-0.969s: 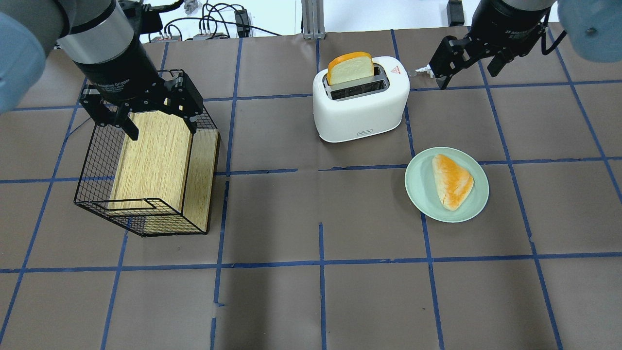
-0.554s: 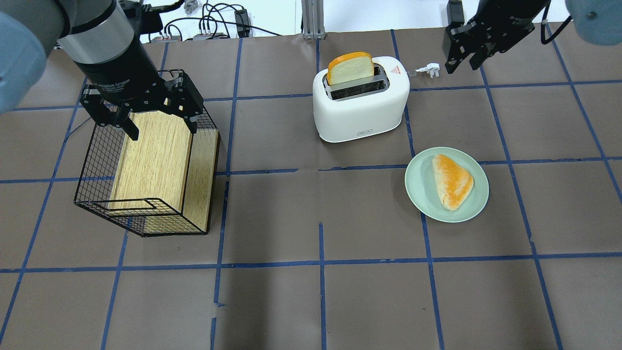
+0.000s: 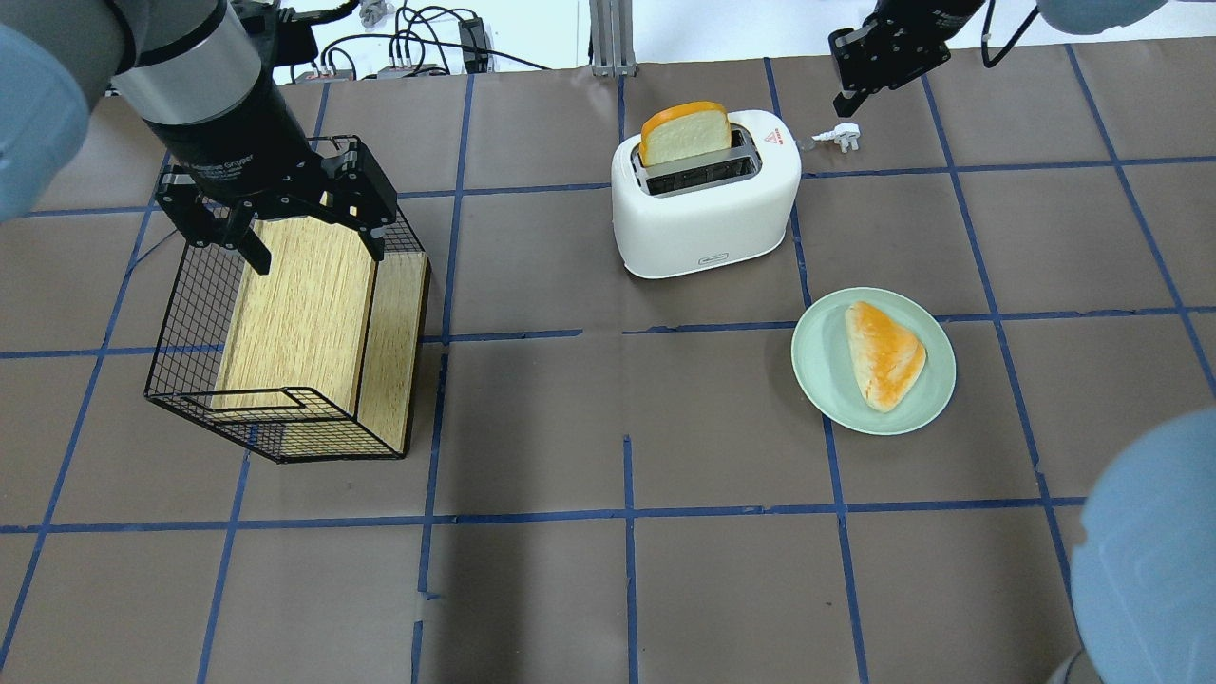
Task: Press toaster with right arm
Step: 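Move the right gripper toward the lever on the toaster's side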
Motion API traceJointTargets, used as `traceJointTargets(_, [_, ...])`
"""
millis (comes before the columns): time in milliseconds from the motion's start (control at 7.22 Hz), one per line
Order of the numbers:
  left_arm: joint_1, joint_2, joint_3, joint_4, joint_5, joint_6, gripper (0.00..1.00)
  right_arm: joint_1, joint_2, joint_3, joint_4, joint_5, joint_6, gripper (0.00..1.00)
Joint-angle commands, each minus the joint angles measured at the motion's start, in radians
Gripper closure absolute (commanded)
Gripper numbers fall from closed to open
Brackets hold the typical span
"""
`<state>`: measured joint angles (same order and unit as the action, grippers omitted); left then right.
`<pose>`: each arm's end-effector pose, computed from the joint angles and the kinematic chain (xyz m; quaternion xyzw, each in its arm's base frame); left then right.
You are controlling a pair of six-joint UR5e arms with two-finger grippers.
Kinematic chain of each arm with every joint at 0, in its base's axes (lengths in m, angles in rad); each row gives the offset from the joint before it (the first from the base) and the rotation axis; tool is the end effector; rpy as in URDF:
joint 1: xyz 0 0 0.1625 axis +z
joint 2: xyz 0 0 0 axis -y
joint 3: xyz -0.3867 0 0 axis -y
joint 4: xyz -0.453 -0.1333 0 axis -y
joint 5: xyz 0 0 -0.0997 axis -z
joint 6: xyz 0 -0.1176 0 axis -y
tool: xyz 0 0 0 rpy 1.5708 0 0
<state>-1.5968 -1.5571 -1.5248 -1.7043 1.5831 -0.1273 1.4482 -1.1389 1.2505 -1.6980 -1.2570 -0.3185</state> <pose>-0.1458 -0.5340 0.4516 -0.0504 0.9980 0.0363 0.0090 0.0811 -0.7289 0.3530 -0.0978 0.9828 -0.0417 0.1508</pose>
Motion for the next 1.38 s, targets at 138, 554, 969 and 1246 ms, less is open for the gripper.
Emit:
traceJointTargets(138, [0.0,0.0,0.0,0.0,0.0,0.0,0.0,-0.058,0.154,-0.089,0.009,0.102,-0.045,0.92])
traceJointTargets(554, [0.0,0.0,0.0,0.0,0.0,0.0,0.0,-0.051,0.191,-0.082,0.014,0.157,-0.042,0.92])
traceJointTargets(969, [0.0,0.0,0.0,0.0,0.0,0.0,0.0,-0.048,0.203,-0.08,0.017,0.157,-0.042,0.92])
traceJointTargets(1246, [0.0,0.0,0.0,0.0,0.0,0.0,0.0,-0.046,0.209,-0.082,0.017,0.157,-0.043,0.92])
